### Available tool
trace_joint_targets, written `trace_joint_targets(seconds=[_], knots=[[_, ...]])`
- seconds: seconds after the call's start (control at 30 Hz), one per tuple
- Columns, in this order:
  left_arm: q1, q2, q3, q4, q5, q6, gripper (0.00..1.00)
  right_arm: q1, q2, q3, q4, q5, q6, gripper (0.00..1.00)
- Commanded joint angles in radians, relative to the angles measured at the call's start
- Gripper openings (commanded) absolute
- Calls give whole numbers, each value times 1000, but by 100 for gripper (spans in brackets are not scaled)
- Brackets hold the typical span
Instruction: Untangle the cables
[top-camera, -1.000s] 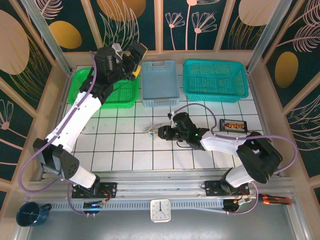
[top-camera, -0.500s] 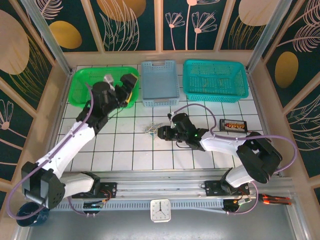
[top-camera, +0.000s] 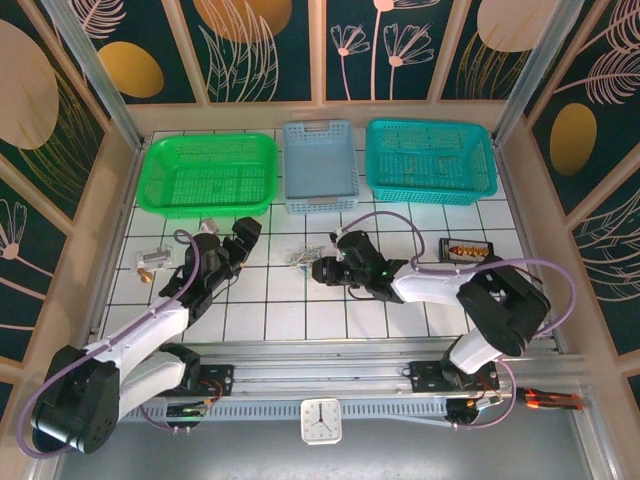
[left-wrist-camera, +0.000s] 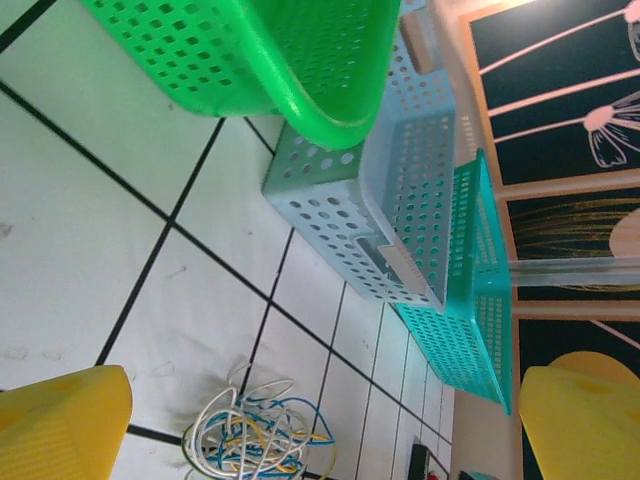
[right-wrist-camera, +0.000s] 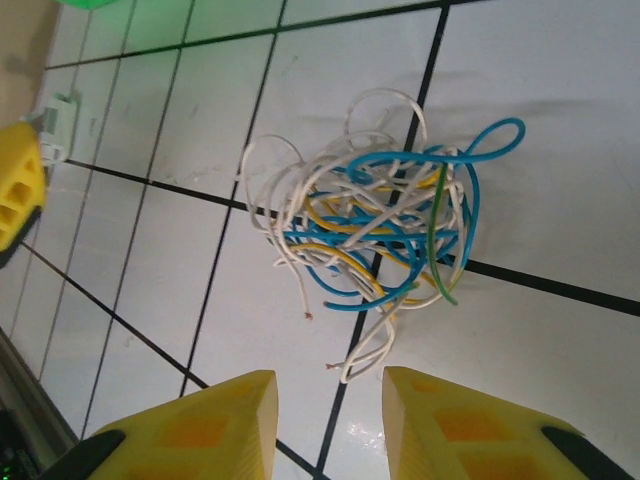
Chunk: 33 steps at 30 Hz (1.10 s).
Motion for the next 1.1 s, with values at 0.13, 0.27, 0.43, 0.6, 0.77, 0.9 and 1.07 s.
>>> trace_joint_targets(seconds=[0.13,0.27,0.43,0.6,0.77,0.9,1.07], knots=[[9,21,-4,111,56,117,99,-12,98,58,79,18,-45,28],[9,47,12,108,87,134,99,-39,93,60,78,17,-62,17],[9,75,34,80,117,191,99,-105,20,23,51,18,-78,0],[9,119,56,65,163,249,99,-157,-65,15,3,20,-108,0],[9,187,86,71,217,277,99,-183,-83,43,-14,3,-134,0],[9,223,101,92,247,273,99,-184,-32,64,-11,-49,-154,28],[9,234,109,101,255,267,99,-183,7,50,29,-75,-134,30]])
